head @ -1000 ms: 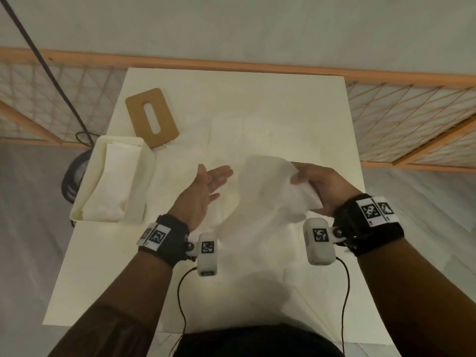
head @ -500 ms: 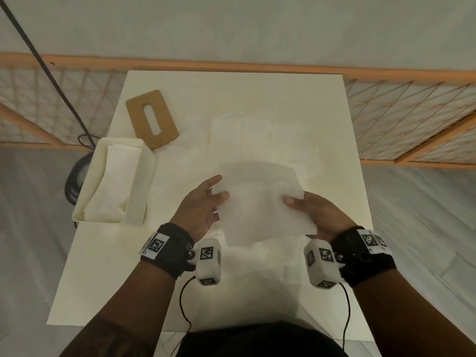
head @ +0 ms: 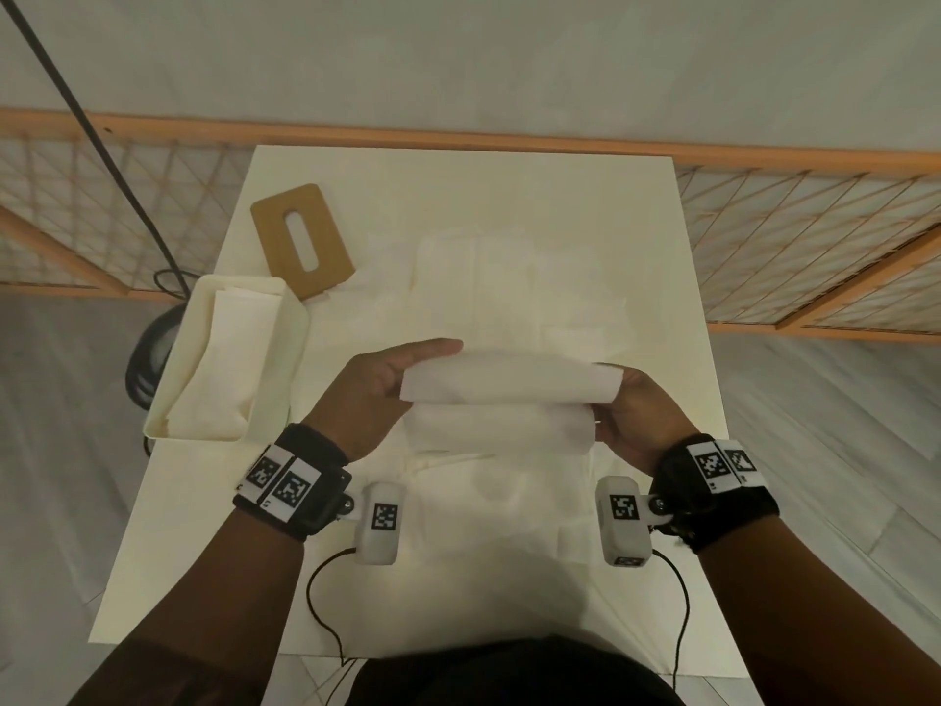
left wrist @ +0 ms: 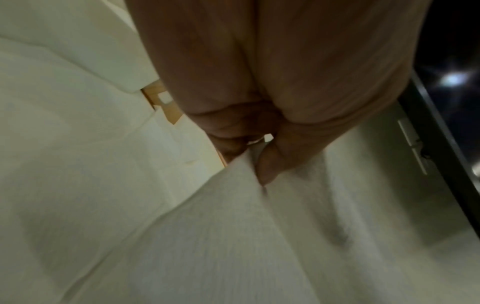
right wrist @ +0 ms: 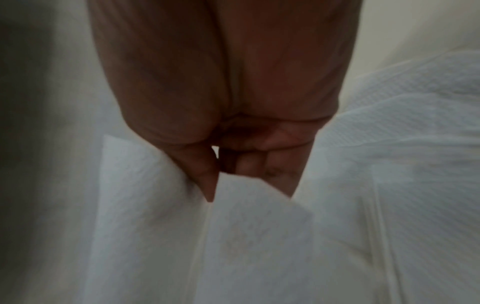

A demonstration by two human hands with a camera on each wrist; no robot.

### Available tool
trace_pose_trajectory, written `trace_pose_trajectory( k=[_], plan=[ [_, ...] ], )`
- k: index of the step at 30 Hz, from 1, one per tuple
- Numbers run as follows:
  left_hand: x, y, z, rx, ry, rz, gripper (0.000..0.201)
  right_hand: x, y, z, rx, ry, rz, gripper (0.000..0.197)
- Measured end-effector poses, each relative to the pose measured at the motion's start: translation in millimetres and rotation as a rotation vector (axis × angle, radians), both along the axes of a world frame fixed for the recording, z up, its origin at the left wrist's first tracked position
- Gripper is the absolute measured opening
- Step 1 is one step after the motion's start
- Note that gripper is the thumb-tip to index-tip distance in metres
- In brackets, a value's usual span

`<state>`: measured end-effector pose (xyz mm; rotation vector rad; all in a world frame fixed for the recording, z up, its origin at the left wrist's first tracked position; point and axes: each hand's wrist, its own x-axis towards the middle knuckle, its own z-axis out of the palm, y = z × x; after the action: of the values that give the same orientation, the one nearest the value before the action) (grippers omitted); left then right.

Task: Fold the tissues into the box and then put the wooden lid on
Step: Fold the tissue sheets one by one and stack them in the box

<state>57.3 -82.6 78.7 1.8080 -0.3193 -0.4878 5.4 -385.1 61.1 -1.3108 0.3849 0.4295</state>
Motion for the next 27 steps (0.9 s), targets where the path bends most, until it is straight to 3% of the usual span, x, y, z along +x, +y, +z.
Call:
trace_pose_trajectory(
  k=[3, 8, 11, 15, 19, 22, 25, 27],
  plan=[
    [-4, 1, -3, -0.072, 0.074, 0.039, 0.072, -1, -2, -9, 0.047, 0.019, -0.062, 0.042],
    [-11, 7, -36, -0.584, 0.778, 0.276, 0.063, 0, -1, -15, 0.068, 0.012, -0.016, 0.042],
    [-15, 3, -48, -0.482, 0.920, 0.361, 0.050, 1, -3, -16, 0.065, 0.037, -0.001, 0.042],
    [-22, -16, -47, -0.293, 0.724, 0.371, 0.006, 1, -11, -22, 0.073, 0.075, 0.037, 0.035],
    [-27, -10, -56, -0.023, 0.552, 0.230, 0.020, -10, -16, -21, 0.135, 0.191, 0.013, 0.034],
    [-41, -6, -66, 0.238, 0.349, 0.145, 0.025, -26, -8, -34, -0.139, 0.198, 0.007, 0.029],
    [-55, -11, -73, 0.349, 0.283, 0.121, 0.023, -40, -3, -54, -0.525, 0.145, 0.112, 0.037],
    [-64, -14, -81, 0.442, 0.262, 0.105, 0.021, -44, -1, -62, -0.634, 0.160, 0.174, 0.037]
  ],
)
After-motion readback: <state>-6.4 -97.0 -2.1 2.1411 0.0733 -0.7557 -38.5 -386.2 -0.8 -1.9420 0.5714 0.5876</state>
